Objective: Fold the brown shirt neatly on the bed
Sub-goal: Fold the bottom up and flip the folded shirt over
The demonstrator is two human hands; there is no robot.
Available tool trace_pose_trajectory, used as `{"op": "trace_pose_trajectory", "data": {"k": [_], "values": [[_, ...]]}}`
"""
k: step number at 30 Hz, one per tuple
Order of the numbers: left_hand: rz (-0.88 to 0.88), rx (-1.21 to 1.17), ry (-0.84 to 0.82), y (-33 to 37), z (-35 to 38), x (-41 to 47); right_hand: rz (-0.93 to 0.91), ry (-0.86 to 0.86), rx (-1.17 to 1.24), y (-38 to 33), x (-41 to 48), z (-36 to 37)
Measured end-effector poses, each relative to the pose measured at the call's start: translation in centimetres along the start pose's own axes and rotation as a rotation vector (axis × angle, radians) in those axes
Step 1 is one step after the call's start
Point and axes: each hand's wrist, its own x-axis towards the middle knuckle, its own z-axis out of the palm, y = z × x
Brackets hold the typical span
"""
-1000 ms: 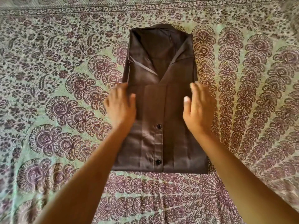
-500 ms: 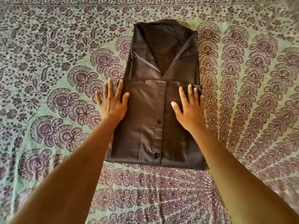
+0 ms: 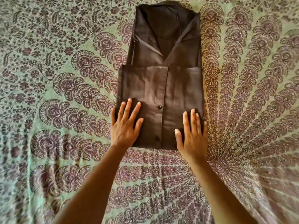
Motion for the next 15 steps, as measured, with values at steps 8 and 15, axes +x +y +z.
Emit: {"op": "trace_pose_trajectory", "data": {"k": [8,15], "values": [[0.179,0.036,-0.06,-6.2,-3.4,-1.6,-0.315,-0.157,0.0,4.1,-1.1,-1.7],[0.498,0.163,-0.21,-9.0,-3.1,-5.2,-0.464,-0.21,-0.04,6.8,-3.1,-2.7]]}}
